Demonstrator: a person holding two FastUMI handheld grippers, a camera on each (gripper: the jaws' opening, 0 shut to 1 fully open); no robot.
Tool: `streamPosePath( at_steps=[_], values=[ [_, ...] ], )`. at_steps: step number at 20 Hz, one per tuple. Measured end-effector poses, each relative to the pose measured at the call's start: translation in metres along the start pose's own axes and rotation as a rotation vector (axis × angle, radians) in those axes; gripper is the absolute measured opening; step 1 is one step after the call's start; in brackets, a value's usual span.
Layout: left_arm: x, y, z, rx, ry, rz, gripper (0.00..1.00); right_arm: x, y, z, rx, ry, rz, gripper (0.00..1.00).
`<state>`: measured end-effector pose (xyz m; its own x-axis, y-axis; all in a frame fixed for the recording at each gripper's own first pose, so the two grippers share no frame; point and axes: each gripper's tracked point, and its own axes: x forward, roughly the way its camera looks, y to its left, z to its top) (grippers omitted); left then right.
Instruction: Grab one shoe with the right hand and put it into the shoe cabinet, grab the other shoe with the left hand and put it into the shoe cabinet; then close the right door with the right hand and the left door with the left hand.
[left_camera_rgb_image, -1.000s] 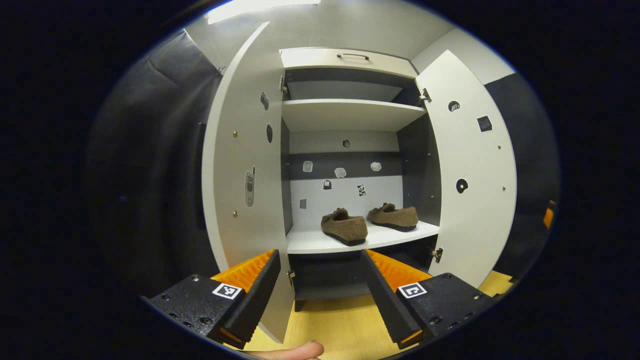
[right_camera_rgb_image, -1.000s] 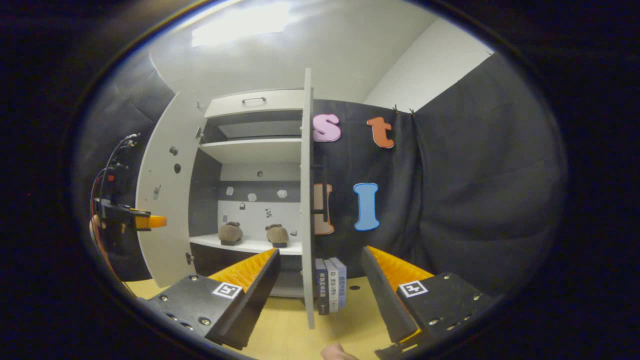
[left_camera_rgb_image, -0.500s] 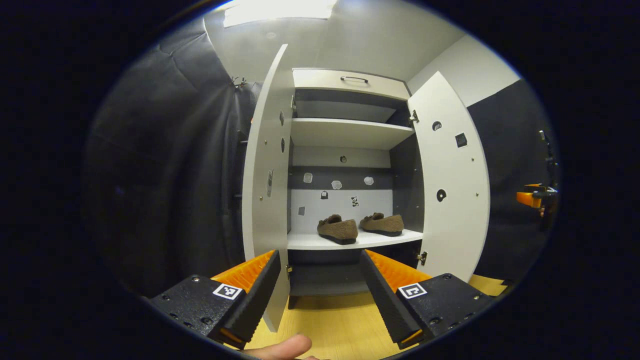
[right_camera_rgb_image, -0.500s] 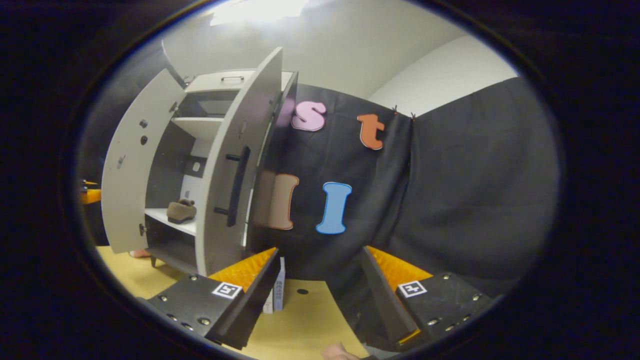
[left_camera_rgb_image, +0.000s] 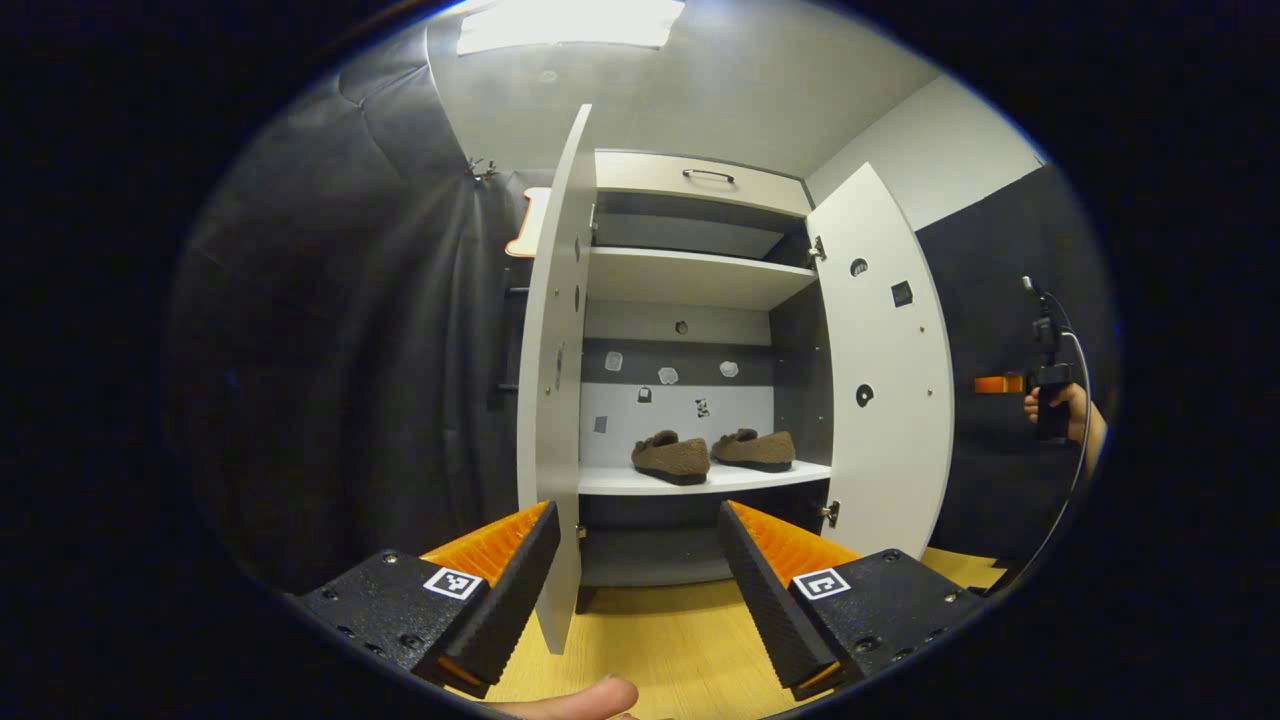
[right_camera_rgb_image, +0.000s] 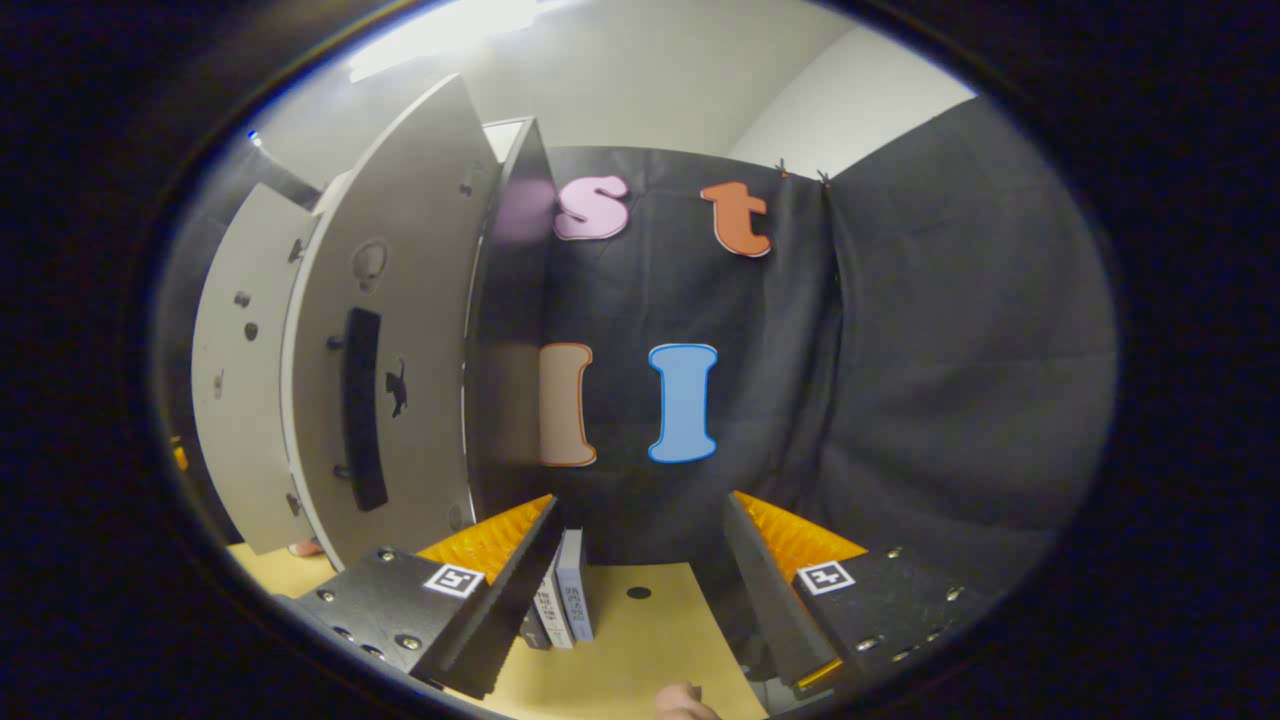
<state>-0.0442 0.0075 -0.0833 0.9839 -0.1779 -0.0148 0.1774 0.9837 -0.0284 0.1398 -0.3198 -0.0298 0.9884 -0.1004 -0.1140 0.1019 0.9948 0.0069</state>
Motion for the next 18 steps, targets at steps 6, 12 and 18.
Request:
streamPosePath(
  at_steps=[6, 12, 18],
  values=[
    [-0.006, -0.010, -0.001, 0.007, 0.000, -0.050, 0.94, 0.017, 0.068, 0.012, 0.053, 0.012, 0.147, 0.99],
    [-0.010, -0.012, -0.010, 0.009, 0.021, -0.076, 0.97, 0.015, 0.121, 0.020, -0.080, -0.025, 0.154, 0.98],
    [-0.010, 0.000, -0.010, 0.013, 0.026, -0.041, 0.97, 0.008, 0.160, 0.017, -0.076, -0.021, 0.187, 0.89]
  ],
)
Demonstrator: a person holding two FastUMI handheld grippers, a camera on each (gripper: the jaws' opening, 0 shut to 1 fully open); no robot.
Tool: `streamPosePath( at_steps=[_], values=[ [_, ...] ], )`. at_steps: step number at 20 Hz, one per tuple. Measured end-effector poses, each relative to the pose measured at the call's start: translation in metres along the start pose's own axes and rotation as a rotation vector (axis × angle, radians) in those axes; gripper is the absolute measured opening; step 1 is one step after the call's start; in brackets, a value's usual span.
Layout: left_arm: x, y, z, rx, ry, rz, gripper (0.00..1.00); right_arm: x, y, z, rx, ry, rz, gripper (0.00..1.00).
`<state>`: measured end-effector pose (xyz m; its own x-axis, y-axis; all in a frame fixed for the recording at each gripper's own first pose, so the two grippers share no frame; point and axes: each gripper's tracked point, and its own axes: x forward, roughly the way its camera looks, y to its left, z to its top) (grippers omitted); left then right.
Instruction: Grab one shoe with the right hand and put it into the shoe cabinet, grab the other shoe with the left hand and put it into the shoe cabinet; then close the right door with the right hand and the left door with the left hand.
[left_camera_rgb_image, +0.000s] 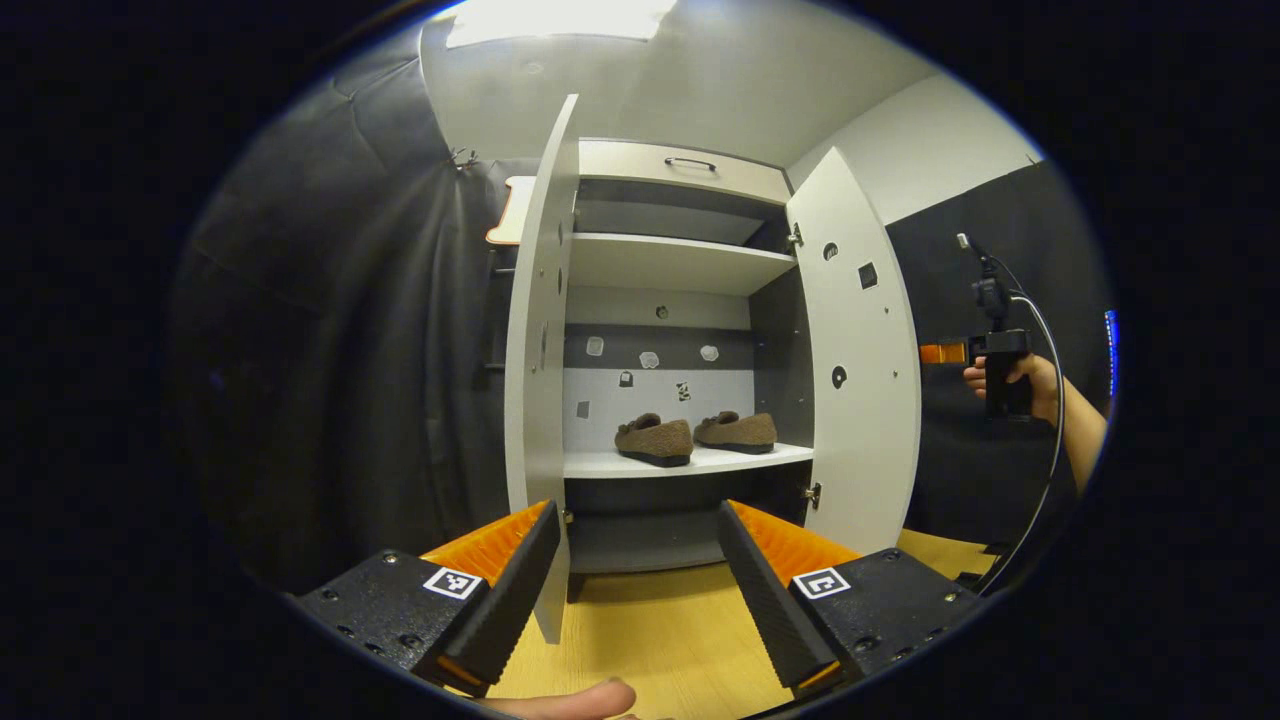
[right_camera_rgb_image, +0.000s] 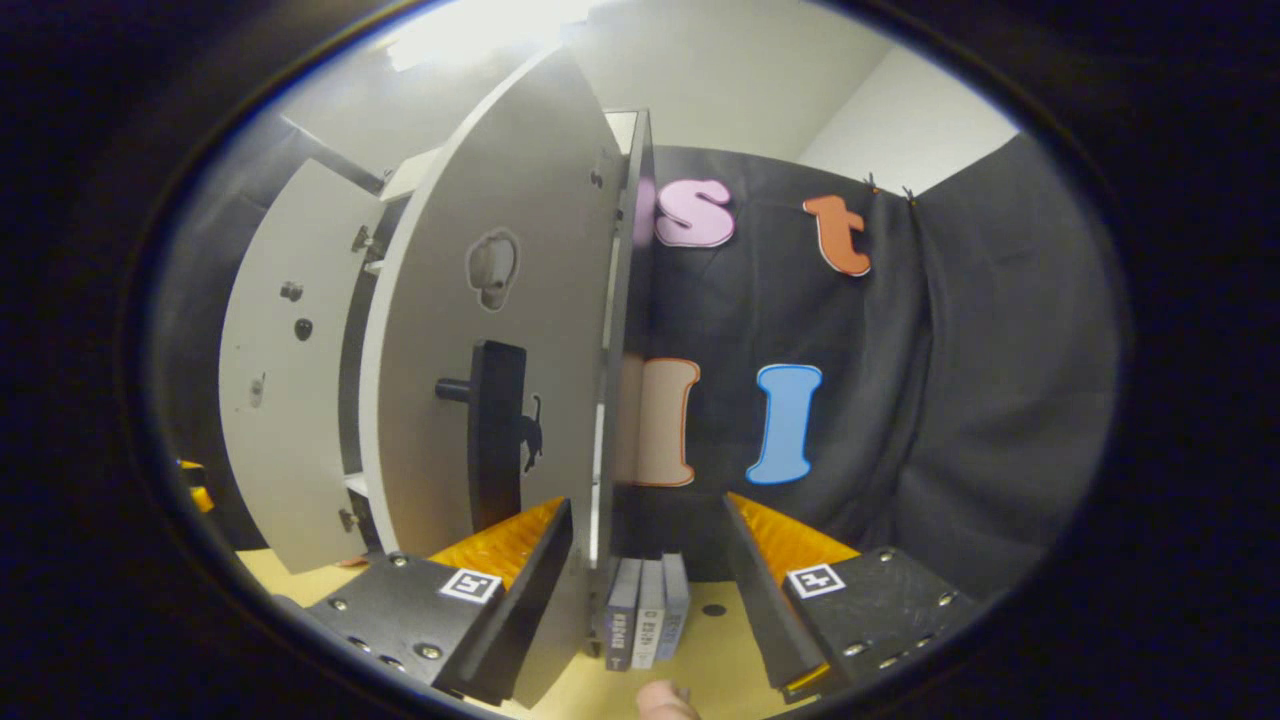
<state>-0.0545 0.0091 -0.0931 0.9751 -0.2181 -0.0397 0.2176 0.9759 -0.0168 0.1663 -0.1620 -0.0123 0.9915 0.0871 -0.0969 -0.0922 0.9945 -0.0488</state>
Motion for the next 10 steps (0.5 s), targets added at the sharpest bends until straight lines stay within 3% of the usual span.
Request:
streamPosePath(
  at_steps=[10],
  values=[
    [0.001, 0.011, -0.006, -0.001, 0.018, 0.025, 0.97, 0.002, 0.037, 0.001, 0.025, -0.012, 0.006, 0.88]
  ],
)
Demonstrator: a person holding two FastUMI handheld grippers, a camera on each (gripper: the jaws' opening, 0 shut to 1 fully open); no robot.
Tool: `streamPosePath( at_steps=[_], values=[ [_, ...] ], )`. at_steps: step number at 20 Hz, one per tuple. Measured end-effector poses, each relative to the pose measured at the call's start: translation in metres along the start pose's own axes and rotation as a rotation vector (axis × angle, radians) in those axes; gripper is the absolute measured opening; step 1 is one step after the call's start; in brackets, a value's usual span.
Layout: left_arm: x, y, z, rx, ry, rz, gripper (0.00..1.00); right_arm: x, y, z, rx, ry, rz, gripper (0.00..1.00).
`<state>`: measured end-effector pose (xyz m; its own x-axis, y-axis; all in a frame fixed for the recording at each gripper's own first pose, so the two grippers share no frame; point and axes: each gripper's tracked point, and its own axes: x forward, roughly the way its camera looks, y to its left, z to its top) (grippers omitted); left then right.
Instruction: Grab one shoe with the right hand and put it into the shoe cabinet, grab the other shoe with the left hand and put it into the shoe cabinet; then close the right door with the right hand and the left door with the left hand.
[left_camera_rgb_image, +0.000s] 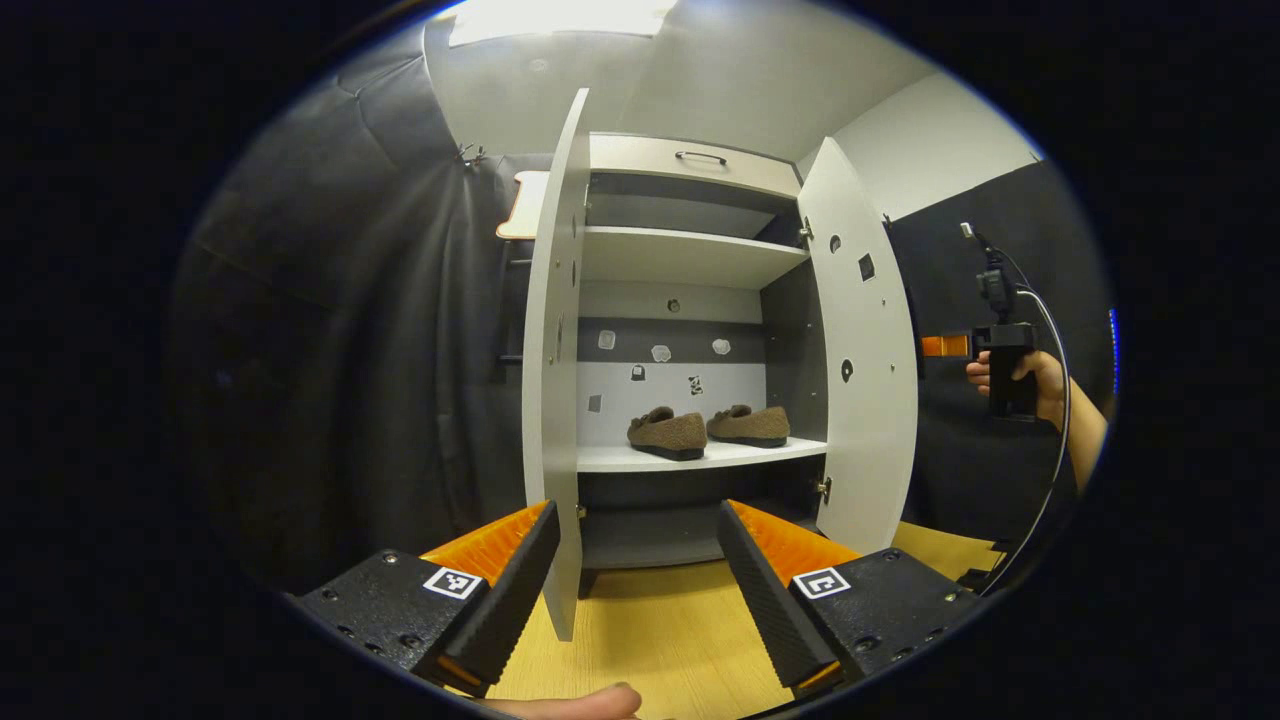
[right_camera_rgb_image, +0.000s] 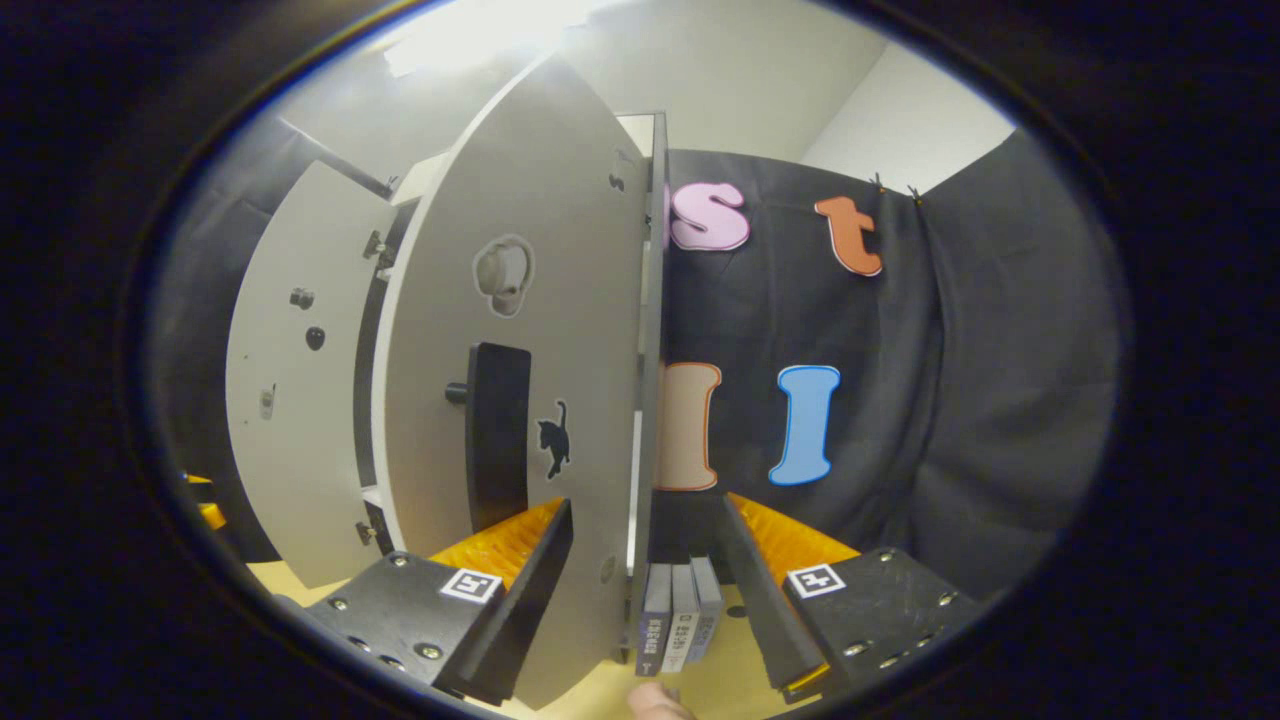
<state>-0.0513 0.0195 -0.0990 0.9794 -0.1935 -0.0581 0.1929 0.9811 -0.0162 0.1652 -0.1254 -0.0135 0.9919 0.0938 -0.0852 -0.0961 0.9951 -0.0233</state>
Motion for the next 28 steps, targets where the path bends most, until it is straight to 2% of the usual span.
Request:
streamPosePath(
  at_steps=[4, 5, 7, 8, 11, 14, 16, 17, 19, 21, 26, 27, 28],
  values=[
    [-0.002, 0.004, 0.001, 0.007, -0.004, 0.009, 0.97, 0.003, 0.014, 0.001, -0.005, -0.003, 0.008, 0.86],
    [-0.002, 0.006, 0.002, 0.009, -0.007, 0.012, 0.97, 0.003, 0.017, 0.002, -0.009, -0.007, 0.008, 0.89],
    [-0.003, 0.008, 0.003, 0.014, -0.012, 0.014, 0.97, 0.004, 0.023, 0.001, -0.002, -0.010, 0.011, 0.86],
    [-0.004, 0.009, 0.004, 0.015, -0.014, 0.016, 0.97, 0.005, 0.027, 0.001, 0.003, -0.011, 0.014, 0.88],
    [-0.004, 0.013, 0.004, 0.014, -0.016, 0.023, 0.94, 0.011, 0.039, -0.005, 0.065, 0.007, 0.032, 0.89],
    [-0.004, 0.014, 0.000, -0.006, 0.005, 0.013, 0.97, 0.014, 0.067, -0.012, 0.111, 0.031, 0.108, 0.89],
    [-0.006, 0.019, 0.001, -0.023, 0.013, 0.006, 0.97, 0.008, 0.090, -0.016, 0.083, 0.037, 0.181, 0.87],
    [-0.009, 0.024, 0.001, -0.027, 0.014, 0.011, 0.97, 0.006, 0.098, -0.017, 0.048, 0.027, 0.197, 0.91],
    [-0.013, 0.038, 0.004, -0.025, 0.011, 0.037, 0.97, 0.001, 0.106, -0.019, -0.012, 0.013, 0.207, 0.98],
    [-0.015, 0.053, 0.004, -0.028, 0.013, 0.072, 0.97, -0.008, 0.118, -0.025, -0.014, 0.008, 0.239, 0.96],
    [-0.011, 0.094, 0.010, -0.018, 0.000, 0.166, 0.97, -0.033, 0.125, -0.026, 0.072, -0.005, 0.204, 0.96],
    [-0.009, 0.105, 0.010, -0.010, 0.001, 0.193, 0.94, -0.038, 0.125, -0.028, 0.096, 0.003, 0.198, 0.99],
    [-0.006, 0.115, 0.010, -0.011, 0.008, 0.218, 0.94, -0.041, 0.125, -0.029, 0.116, 0.012, 0.194, 0.97]
  ],
)
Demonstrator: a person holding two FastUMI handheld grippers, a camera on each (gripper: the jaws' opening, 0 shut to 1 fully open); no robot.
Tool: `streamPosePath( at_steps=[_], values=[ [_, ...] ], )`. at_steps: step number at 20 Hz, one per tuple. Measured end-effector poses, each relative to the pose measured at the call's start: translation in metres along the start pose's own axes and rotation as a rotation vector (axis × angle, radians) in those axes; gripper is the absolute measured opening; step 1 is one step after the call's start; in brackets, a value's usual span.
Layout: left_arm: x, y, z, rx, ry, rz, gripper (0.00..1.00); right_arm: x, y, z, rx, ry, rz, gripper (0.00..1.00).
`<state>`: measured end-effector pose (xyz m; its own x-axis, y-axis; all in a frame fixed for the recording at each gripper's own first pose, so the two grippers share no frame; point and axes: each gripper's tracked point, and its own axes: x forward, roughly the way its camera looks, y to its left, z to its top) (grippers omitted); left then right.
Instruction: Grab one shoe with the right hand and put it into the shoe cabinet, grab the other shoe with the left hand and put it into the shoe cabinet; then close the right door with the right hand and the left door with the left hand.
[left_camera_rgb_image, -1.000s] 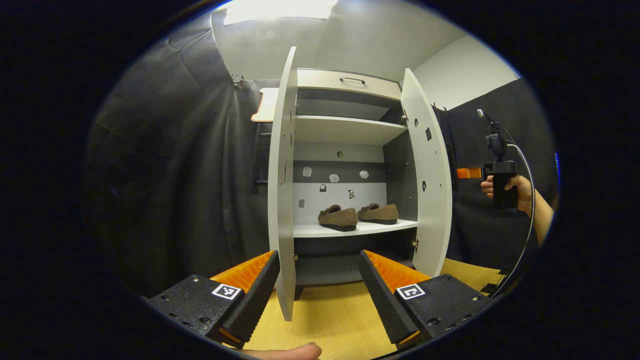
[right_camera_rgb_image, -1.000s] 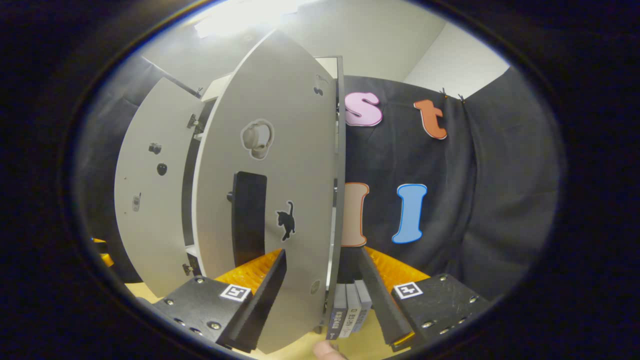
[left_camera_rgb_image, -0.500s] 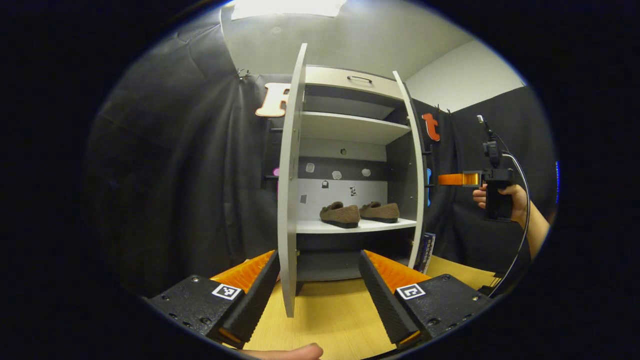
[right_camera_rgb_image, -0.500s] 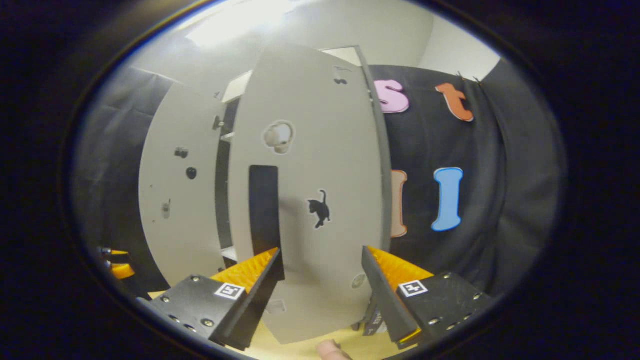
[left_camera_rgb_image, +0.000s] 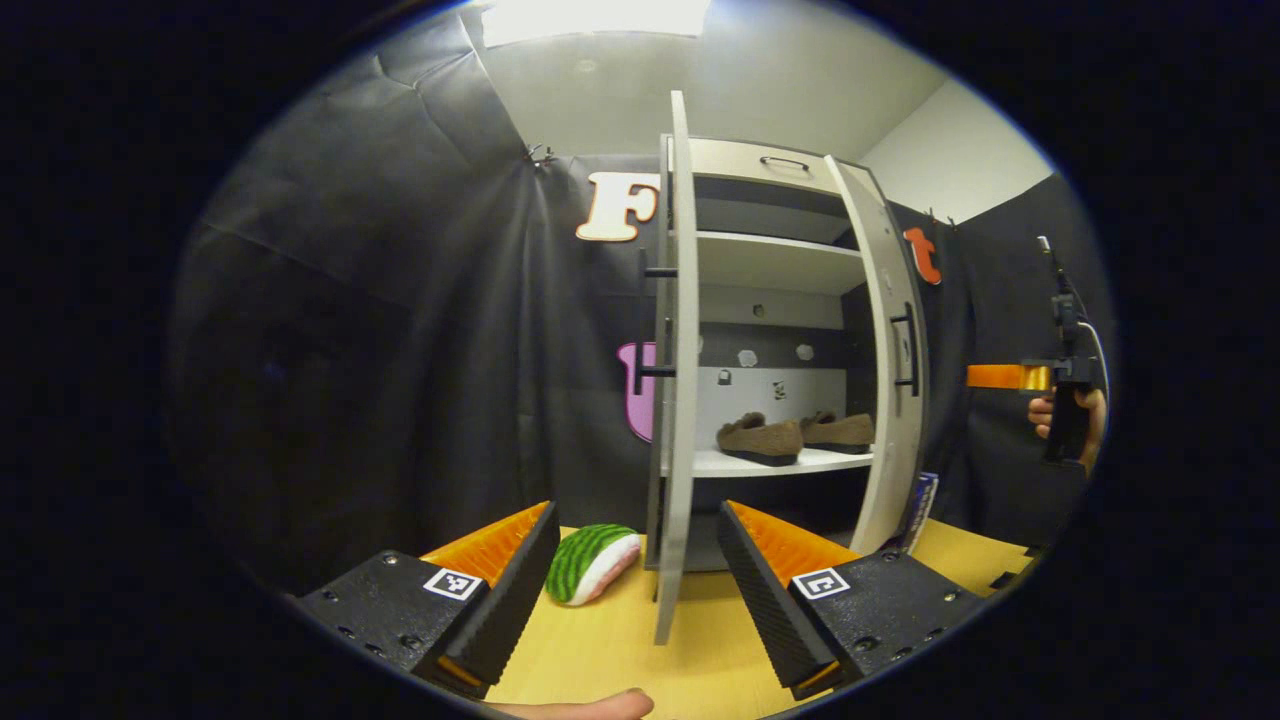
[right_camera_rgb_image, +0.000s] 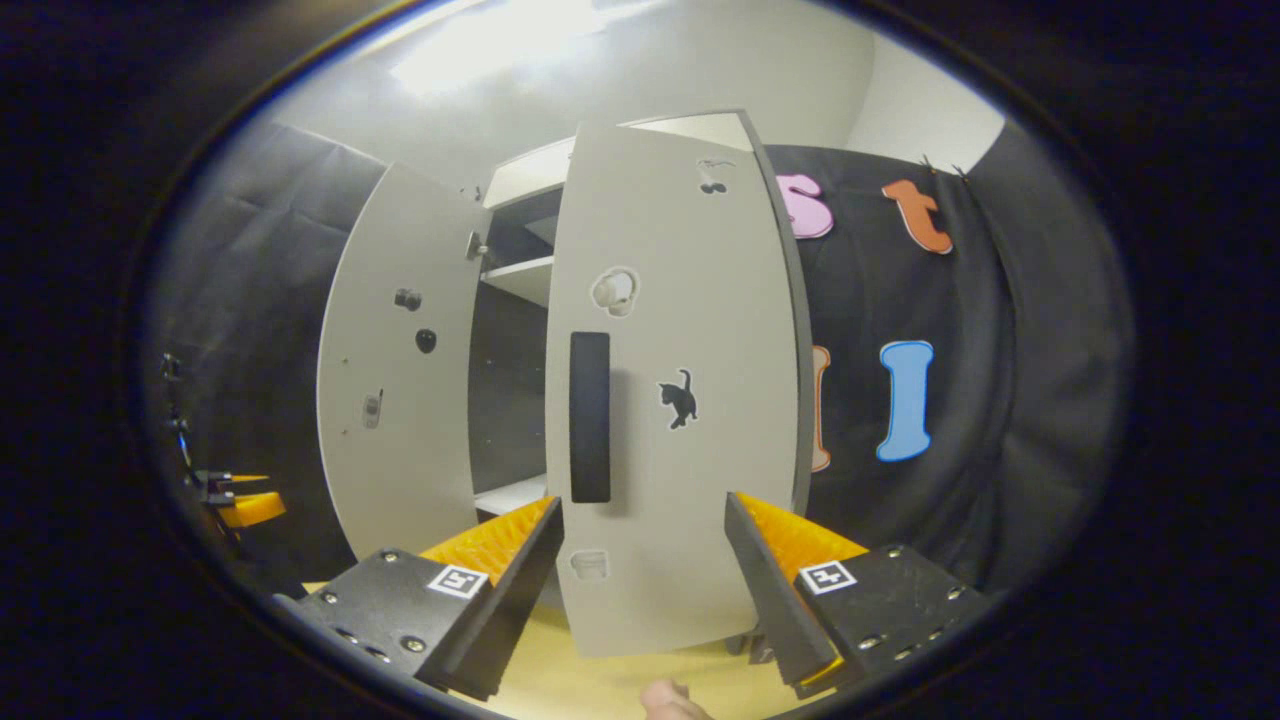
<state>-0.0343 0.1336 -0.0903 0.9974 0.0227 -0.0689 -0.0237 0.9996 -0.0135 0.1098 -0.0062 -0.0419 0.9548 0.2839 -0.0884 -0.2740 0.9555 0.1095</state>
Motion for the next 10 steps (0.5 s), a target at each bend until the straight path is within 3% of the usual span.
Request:
streamPosePath(
  at_steps=[9, 10],
  values=[
    [0.058, 0.066, 0.001, -0.012, 0.100, 0.106, 0.93, -0.040, 0.012, 0.001, 0.023, -0.031, 0.052, 0.97],
    [0.066, 0.076, 0.002, -0.007, 0.108, 0.123, 0.96, -0.043, 0.011, 0.000, 0.019, -0.031, 0.051, 0.97]
  ],
)
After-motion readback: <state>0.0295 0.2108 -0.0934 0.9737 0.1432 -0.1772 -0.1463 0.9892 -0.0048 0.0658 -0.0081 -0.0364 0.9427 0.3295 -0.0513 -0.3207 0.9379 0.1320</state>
